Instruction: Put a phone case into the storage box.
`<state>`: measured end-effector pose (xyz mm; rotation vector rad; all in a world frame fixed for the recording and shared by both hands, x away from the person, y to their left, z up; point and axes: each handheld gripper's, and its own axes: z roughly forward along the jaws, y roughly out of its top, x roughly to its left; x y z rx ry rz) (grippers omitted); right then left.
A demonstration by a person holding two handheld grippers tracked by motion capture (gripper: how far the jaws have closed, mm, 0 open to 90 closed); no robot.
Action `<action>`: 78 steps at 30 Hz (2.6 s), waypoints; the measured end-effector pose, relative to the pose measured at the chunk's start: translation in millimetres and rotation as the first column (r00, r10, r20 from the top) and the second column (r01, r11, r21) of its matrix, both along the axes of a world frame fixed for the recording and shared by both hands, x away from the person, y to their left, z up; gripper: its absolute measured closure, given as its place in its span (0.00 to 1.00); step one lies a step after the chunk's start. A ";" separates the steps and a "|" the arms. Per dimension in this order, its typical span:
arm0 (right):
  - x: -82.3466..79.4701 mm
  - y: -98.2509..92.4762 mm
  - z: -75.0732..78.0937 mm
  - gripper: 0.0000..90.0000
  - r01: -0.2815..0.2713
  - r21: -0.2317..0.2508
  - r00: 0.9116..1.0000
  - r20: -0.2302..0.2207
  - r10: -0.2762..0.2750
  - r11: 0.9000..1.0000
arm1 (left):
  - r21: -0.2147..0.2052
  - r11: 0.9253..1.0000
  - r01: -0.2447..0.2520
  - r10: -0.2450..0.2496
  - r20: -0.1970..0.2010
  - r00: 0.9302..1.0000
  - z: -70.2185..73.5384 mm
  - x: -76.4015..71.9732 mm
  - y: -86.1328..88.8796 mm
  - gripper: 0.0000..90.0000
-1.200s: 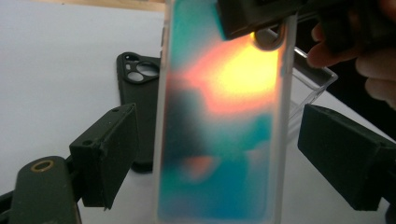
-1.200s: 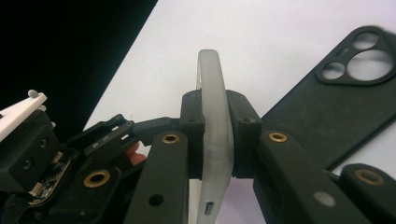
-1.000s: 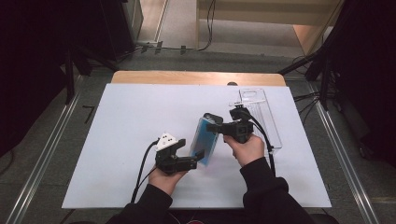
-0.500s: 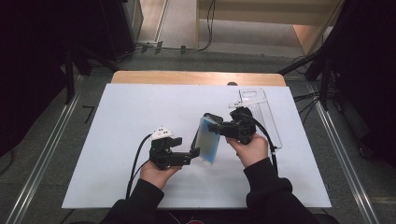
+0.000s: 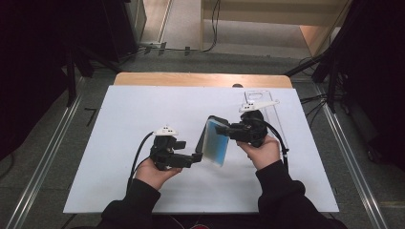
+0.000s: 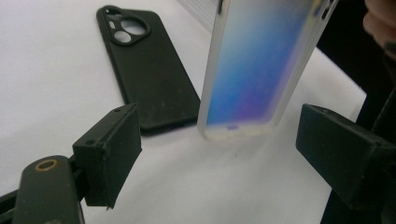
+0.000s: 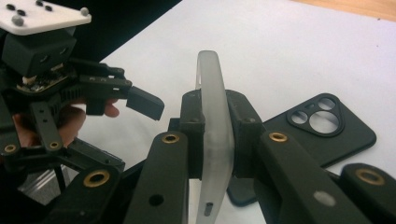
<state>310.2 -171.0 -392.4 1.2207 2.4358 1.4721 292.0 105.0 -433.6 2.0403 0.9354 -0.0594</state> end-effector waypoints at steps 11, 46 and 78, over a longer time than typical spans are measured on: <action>0.3 -11.8 3.0 0.85 -0.115 -0.021 0.992 0.042 0.116 0.993 | -0.025 0.993 0.116 -0.116 0.000 0.993 9.2 5.1 2.9 0.17; -4.4 -2.1 -0.1 0.85 -0.432 -0.039 0.895 0.101 0.433 0.901 | -0.048 0.914 0.402 -0.393 0.129 0.910 45.0 20.7 3.7 0.32; -8.4 7.2 -0.2 0.85 -0.548 0.010 0.832 0.115 0.543 0.837 | -0.091 0.847 0.524 -0.509 0.144 0.849 40.5 19.5 -0.1 0.88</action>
